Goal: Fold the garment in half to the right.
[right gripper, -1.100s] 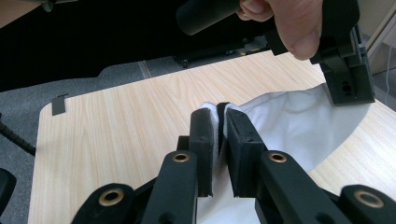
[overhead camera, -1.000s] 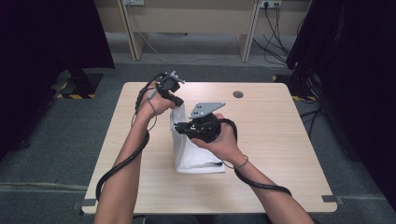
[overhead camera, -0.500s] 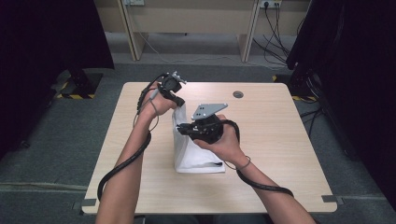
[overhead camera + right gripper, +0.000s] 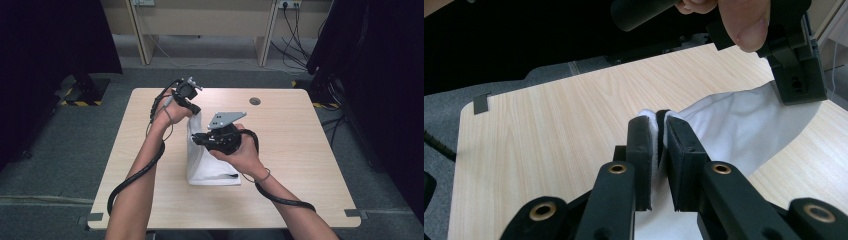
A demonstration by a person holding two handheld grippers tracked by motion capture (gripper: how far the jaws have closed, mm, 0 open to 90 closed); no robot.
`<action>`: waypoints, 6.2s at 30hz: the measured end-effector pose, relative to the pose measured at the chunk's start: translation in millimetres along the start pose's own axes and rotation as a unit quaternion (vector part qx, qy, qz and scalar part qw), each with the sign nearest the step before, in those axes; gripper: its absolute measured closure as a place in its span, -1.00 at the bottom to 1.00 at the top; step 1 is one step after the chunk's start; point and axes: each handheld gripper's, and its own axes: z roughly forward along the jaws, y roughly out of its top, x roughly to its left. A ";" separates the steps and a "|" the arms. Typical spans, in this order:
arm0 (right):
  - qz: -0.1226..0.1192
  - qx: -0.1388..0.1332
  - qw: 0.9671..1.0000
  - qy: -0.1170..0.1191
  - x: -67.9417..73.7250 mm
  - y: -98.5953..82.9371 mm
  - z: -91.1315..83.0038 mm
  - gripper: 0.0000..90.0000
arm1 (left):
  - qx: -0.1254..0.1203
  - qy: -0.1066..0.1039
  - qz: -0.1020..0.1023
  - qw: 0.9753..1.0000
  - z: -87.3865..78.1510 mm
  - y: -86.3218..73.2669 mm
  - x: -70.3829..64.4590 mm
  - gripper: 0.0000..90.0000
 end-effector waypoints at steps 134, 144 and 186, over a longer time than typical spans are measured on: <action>0.018 0.019 1.000 -0.016 -10.6 -43.8 -16.8 0.81 | -0.004 -0.029 0.000 1.000 38.7 10.3 -24.9 0.87; 0.022 0.020 0.999 -0.017 -12.0 -47.6 -17.8 0.81 | -0.002 -0.031 0.000 1.000 42.2 10.2 -26.4 0.87; 0.029 0.029 0.999 -0.017 -13.1 -61.1 -16.9 0.80 | 0.000 -0.041 0.002 0.999 55.2 7.8 -35.0 0.86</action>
